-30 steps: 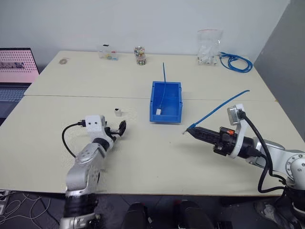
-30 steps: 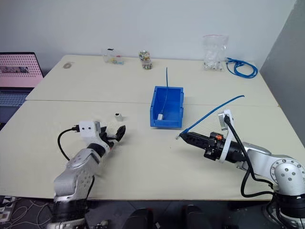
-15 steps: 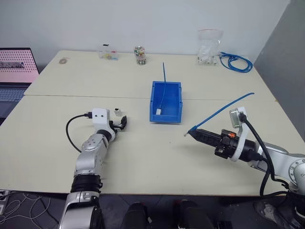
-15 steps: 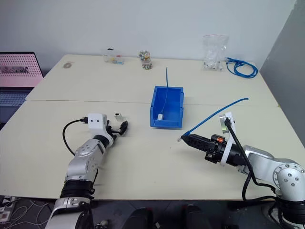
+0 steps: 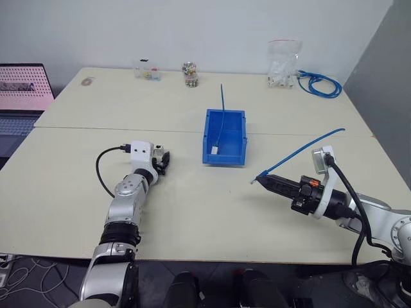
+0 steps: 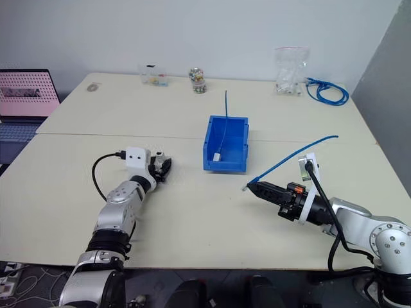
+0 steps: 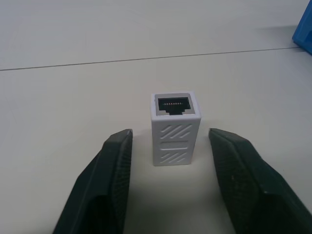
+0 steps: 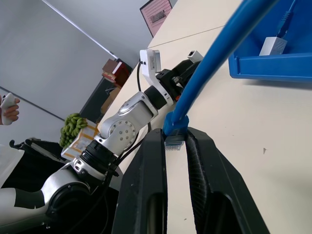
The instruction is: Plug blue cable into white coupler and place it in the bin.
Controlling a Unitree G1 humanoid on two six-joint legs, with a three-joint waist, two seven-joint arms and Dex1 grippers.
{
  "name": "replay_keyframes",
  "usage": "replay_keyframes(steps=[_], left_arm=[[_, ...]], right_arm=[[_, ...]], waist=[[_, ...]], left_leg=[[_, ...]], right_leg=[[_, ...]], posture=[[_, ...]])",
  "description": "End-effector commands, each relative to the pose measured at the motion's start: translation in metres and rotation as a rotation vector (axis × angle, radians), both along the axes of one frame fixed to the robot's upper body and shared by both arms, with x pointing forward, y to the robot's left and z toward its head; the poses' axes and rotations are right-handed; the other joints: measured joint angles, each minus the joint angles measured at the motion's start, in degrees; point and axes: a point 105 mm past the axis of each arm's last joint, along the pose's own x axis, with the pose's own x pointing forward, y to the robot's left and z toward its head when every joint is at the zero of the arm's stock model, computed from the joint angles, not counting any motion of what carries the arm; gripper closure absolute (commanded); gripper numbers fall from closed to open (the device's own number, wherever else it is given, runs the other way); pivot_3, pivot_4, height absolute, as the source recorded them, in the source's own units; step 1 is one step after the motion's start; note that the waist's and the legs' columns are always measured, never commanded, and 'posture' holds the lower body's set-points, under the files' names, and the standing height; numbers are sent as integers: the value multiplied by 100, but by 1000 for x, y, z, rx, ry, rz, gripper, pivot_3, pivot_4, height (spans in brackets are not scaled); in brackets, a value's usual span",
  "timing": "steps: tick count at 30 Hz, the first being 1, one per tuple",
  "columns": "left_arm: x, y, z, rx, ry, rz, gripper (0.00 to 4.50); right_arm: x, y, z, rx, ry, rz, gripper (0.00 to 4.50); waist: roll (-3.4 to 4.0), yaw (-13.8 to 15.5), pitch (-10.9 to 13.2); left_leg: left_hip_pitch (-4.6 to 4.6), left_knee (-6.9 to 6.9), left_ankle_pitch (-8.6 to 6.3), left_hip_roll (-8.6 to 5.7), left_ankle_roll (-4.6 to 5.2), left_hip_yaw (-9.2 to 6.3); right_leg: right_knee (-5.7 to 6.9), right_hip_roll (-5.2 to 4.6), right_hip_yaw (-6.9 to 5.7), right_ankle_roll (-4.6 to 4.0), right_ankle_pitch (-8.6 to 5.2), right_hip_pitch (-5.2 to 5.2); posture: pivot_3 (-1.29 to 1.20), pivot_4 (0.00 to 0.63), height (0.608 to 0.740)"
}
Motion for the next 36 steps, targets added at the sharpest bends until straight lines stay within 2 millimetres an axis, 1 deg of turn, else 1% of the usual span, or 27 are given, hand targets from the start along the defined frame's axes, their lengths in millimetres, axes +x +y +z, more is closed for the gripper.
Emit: replay_keyframes(steps=[1,3,4,6,12,15,17,19,20,21,23,24,25,27,30,33,35,36], left_arm=[[4,1,8,23,-25,-2,2908],[4,2,8,24,-25,-2,3268],[4,2,7,25,-25,-3,3536],[4,3,7,24,-24,-4,3723],[-1,5,7,32,-18,-32,3713],[-10,-5,12,17,-14,-138,3713],[-32,-23,18,22,2,-331,3713],[-60,-37,16,13,69,-516,3713],[-70,-41,14,11,96,-573,3713],[-85,-50,14,20,118,-672,3713],[-121,-83,13,6,172,-946,3713],[-134,-94,12,7,192,-1041,3713],[-142,-103,7,43,198,-1109,3713],[-145,-116,-5,87,198,-1198,3713],[-144,-128,-22,179,193,-1298,3713],[-140,-134,-32,191,199,-1369,3713],[-138,-135,-34,206,194,-1393,3713],[-137,-135,-34,213,191,-1409,3713]], right_arm=[[-4,3,11,24,-47,10,4221],[-5,3,11,25,-46,10,4221],[-5,2,11,25,-45,10,4221],[-4,3,11,25,-44,9,4221],[-4,2,10,20,-43,8,4221],[-4,3,9,9,-48,16,4221],[-5,4,9,-27,-68,32,4221],[-8,7,8,-92,-102,74,4221],[-8,8,7,-110,-112,89,4221],[-8,9,8,-130,-128,104,4221],[-6,13,10,-188,-184,145,4221],[-5,15,10,-210,-205,159,4221],[-5,18,10,-225,-223,179,4221],[-2,24,12,-231,-245,202,4221],[-4,36,5,-321,-315,277,4221],[-5,45,-10,-430,-400,342,4221],[-3,45,-22,-501,-454,372,4221],[-4,45,-32,-541,-483,404,4221]], waist=[[0,0,0],[0,0,0],[0,0,0],[0,0,0],[0,-1,0],[0,-30,0],[0,-55,1],[2,-97,2],[2,-118,3],[3,-124,3],[5,-129,5],[11,-130,8],[16,-124,12],[19,-95,13],[20,-98,13],[20,-91,13],[20,-88,13],[20,-88,13]], left_leg=[[0,0,0,0,0,0],[0,0,0,0,0,1],[0,0,0,0,0,1],[-1,0,0,0,0,0],[0,0,0,1,0,1],[0,-1,0,2,0,2],[0,-2,0,7,0,2],[-1,-7,0,13,-1,3],[-1,-7,0,13,-1,2],[-2,-7,0,14,-2,1],[0,-5,0,13,-1,-2],[2,-5,0,14,-1,-3],[5,-5,0,10,-1,-1],[7,-3,2,4,2,-5],[6,-3,2,-1,4,-3],[3,-5,2,-1,4,-6],[1,-6,2,-1,4,-9],[1,-5,2,-1,4,-8]], right_leg=[[0,0,0,0,0,0],[0,0,1,0,0,0],[0,0,1,0,0,0],[0,0,1,0,0,0],[0,0,1,0,0,0],[0,1,2,0,0,0],[-1,0,3,0,0,0],[-3,-1,6,-2,-1,-3],[-3,-4,5,-5,-3,-4],[-5,-4,5,-5,-3,-4],[-1,-5,2,-7,-4,-4],[-1,-5,1,-8,-4,-4],[1,-5,3,-8,-5,-3],[2,-7,1,-8,-5,0],[1,1,3,-10,-5,1],[-1,9,-1,-14,-8,-2],[-2,10,-5,-18,-10,-3],[-2,10,-2,-19,-11,-3]], posture=[[0,150,740],[0,150,740],[0,150,740],[0,150,740],[0,150,740],[0,150,740],[0,150,740],[0,150,740],[0,150,740],[0,150,740],[0,150,740],[0,150,740],[0,150,740],[0,150,740],[0,150,740],[0,150,740],[0,150,740],[0,150,740]])
